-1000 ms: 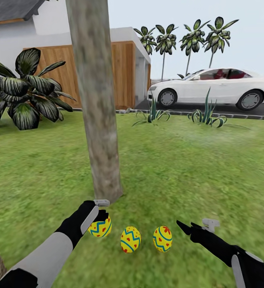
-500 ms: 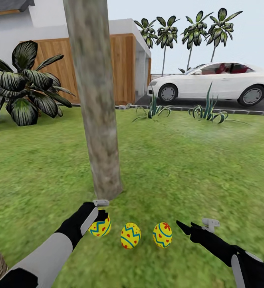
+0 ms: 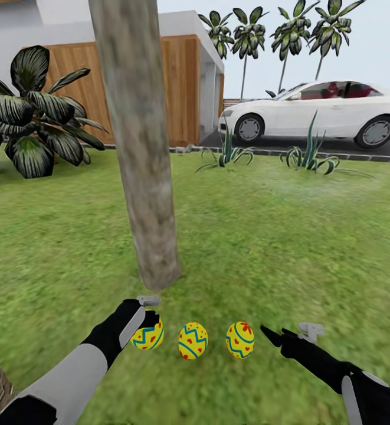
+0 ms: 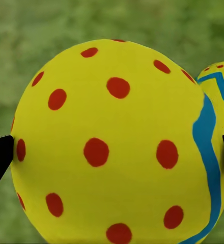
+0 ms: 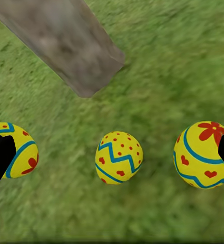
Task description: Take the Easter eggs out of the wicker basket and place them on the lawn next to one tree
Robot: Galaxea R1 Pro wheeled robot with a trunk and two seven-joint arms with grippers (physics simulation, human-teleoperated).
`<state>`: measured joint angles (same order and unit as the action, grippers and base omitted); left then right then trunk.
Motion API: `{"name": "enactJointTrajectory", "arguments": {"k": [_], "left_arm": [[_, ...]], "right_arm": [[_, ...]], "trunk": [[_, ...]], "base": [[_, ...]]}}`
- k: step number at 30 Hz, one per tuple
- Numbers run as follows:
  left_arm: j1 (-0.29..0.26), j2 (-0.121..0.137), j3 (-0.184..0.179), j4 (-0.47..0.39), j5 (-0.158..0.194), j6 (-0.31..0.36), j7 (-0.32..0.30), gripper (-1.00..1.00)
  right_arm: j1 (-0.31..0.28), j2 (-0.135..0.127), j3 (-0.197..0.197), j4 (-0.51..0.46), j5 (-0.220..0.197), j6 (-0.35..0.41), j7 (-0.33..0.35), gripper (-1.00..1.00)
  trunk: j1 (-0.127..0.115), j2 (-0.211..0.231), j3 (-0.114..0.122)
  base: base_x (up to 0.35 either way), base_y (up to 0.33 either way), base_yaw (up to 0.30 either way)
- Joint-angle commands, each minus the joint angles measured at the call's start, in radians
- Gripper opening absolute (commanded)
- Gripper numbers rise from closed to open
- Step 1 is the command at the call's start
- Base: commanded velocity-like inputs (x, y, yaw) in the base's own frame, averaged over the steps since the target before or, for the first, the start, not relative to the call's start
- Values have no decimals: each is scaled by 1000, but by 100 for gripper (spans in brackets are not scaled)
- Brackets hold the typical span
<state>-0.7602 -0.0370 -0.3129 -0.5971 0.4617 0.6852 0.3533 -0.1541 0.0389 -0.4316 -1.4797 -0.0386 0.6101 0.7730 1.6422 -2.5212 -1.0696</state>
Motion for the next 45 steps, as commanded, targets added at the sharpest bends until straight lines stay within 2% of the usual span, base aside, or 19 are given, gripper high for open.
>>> {"name": "enactJointTrajectory", "arguments": {"k": [1,21,45], "left_arm": [[-1,1,-5,-1,9,2,9,-100],[-1,1,-12,-1,5,1,9,-100],[0,3,-14,-1,3,-38,10,-100]], "right_arm": [[-1,1,-3,-1,-5,8,3,100],[-1,1,-1,-1,-1,9,3,100],[-1,1,-1,1,3,8,2,100]], "trunk": [[0,-1,-5],[9,-5,-82],[20,-11,-175]], "base": [[0,0,0],[0,0,0],[0,0,0]]}}
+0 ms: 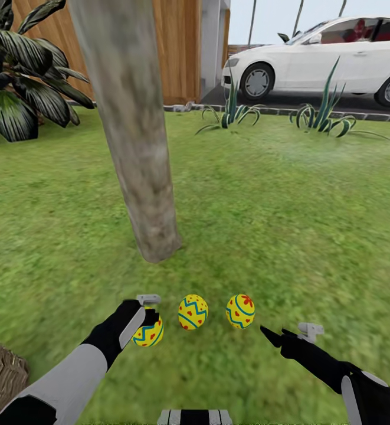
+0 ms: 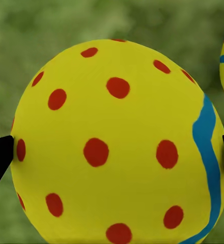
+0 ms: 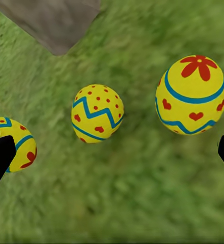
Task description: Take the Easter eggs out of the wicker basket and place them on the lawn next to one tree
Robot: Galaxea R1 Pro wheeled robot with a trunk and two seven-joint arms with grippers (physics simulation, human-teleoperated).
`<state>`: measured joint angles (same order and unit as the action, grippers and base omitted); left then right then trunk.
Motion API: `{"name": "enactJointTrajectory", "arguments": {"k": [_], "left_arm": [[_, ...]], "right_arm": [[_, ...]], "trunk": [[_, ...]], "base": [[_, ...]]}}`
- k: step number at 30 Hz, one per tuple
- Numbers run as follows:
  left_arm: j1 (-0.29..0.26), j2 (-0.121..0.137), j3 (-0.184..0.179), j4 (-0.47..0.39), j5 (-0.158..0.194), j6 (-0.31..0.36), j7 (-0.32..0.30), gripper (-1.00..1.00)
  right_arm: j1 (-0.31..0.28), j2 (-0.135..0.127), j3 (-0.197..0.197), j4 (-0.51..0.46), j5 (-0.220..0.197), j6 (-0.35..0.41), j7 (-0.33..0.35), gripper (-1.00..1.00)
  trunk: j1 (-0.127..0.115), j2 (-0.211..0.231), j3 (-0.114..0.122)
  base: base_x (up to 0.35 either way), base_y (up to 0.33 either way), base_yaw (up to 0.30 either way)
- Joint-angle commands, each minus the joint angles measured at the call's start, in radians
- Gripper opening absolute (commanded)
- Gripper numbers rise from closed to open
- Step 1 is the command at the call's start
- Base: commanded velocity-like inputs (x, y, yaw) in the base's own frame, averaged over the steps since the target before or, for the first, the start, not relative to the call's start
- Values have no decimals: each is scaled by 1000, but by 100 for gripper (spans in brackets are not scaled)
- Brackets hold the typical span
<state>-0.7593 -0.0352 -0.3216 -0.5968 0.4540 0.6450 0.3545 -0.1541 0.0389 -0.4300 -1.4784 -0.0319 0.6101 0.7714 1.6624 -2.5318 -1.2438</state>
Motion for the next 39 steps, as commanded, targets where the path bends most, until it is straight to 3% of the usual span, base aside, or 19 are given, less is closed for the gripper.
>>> {"name": "enactJointTrajectory", "arguments": {"k": [1,17,26,39], "left_arm": [[0,1,-5,-1,10,1,9,-100],[1,1,-5,-10,11,-2,11,-100],[1,1,-4,-16,11,-2,15,-100],[1,0,-4,-15,11,-2,20,-100]], "right_arm": [[-1,1,-3,-1,-3,8,3,100],[-1,1,-3,-1,-3,8,3,100],[-1,1,-3,0,-2,8,4,100],[-1,1,-3,0,-3,8,4,100]], "trunk": [[0,-1,-5],[7,-4,-67],[7,-4,-67],[7,-4,-67]], "base": [[0,0,0],[0,0,0],[13,0,0],[236,0,0]]}}
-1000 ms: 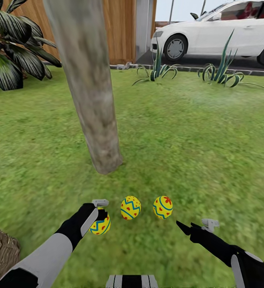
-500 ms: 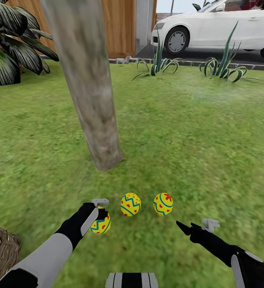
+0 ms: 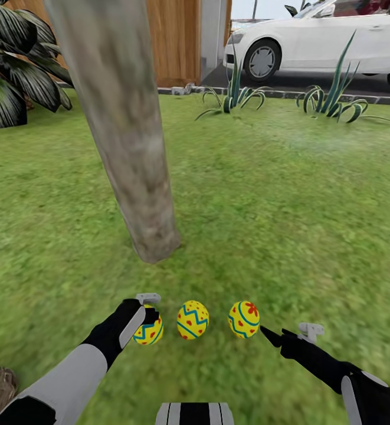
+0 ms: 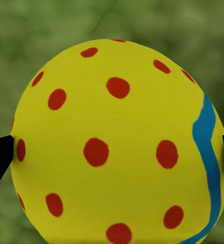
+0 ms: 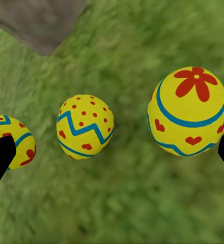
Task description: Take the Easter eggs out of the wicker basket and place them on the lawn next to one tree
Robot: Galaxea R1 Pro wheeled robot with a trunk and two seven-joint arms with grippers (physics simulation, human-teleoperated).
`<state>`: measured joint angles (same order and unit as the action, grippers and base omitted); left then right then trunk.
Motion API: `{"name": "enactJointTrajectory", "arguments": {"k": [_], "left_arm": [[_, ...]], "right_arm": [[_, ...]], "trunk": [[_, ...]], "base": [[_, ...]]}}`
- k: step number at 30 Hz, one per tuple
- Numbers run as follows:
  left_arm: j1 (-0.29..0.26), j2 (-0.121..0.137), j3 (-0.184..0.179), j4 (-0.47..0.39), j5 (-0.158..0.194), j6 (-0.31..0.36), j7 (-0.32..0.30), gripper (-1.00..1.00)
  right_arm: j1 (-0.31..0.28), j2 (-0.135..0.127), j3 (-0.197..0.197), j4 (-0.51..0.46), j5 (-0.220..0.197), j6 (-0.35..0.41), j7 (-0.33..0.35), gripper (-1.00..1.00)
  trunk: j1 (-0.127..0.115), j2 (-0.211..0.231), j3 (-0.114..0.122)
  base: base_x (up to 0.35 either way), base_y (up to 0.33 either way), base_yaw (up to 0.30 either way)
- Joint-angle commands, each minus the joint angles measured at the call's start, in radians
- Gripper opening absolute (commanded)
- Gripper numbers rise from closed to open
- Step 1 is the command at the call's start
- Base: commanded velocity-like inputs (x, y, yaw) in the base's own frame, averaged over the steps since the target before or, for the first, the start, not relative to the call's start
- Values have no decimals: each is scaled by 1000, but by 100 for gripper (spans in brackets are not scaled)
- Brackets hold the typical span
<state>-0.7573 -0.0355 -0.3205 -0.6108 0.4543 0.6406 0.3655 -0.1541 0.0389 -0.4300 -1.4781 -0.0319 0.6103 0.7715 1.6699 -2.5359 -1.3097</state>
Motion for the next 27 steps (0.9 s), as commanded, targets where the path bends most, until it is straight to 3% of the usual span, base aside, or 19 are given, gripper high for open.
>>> {"name": "enactJointTrajectory", "arguments": {"k": [1,13,27], "left_arm": [[-1,1,-5,-1,10,2,9,-100],[-1,0,-5,-4,10,1,8,-100],[-1,2,-6,-4,10,-24,9,-100]], "right_arm": [[-1,1,-3,-1,-3,8,4,100],[-1,1,-3,-1,-2,8,4,100],[-1,1,-3,-1,-2,8,3,100]], "trunk": [[0,0,-1],[0,0,-1],[6,-4,-55]], "base": [[105,0,0],[44,0,0],[0,0,0]]}}
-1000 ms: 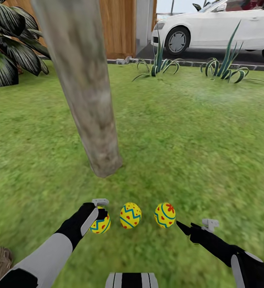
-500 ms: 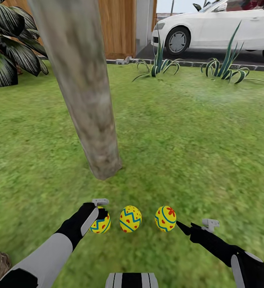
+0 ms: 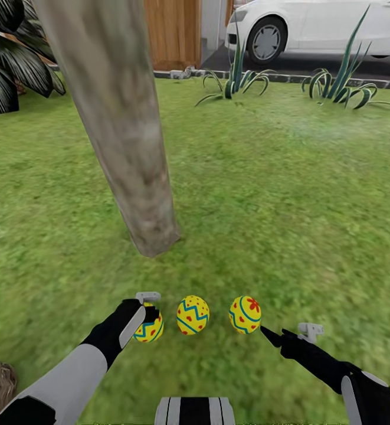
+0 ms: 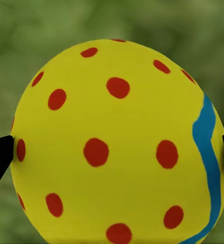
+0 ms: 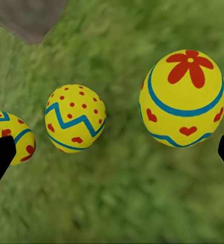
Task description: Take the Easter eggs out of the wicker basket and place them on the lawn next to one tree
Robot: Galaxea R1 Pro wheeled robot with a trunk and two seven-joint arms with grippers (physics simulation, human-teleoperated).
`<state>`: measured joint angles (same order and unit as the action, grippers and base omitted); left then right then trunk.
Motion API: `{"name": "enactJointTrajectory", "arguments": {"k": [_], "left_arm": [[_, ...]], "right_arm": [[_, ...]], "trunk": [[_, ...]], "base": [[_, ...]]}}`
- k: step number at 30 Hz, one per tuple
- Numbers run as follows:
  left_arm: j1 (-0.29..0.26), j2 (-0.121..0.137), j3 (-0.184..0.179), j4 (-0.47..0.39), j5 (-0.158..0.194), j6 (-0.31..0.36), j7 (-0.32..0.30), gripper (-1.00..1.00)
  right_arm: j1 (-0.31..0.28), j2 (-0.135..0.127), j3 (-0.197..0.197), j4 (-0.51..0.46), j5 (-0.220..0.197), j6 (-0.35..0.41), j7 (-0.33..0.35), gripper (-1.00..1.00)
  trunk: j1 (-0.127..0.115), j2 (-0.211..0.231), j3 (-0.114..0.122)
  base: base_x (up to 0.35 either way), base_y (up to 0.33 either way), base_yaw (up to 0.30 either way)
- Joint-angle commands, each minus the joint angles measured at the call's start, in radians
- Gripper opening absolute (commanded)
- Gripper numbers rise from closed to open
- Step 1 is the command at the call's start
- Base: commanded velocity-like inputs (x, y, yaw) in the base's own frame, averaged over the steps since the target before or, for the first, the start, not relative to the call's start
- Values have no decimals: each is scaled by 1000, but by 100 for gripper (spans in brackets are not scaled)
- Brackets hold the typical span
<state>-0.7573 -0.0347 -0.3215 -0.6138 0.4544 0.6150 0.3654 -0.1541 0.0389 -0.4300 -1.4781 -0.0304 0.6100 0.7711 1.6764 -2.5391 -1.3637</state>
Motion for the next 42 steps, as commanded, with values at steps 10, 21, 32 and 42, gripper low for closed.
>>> {"name": "enactJointTrajectory", "arguments": {"k": [10,21,32,42], "left_arm": [[1,1,-6,-1,10,-19,9,-100],[1,2,-7,-1,9,-33,9,-100],[1,2,-7,-6,9,-34,9,-100],[3,2,-7,-7,9,-34,9,100]], "right_arm": [[-1,1,-3,-1,-4,8,4,100],[-1,1,-3,-1,-3,8,4,100],[-1,1,-3,-1,-4,8,4,100],[-1,1,-3,-1,-4,8,4,100]], "trunk": [[4,-3,-39],[9,-5,-82],[11,-6,-94],[11,-6,-94]], "base": [[0,0,0],[0,0,0],[0,0,0],[0,0,0]]}}
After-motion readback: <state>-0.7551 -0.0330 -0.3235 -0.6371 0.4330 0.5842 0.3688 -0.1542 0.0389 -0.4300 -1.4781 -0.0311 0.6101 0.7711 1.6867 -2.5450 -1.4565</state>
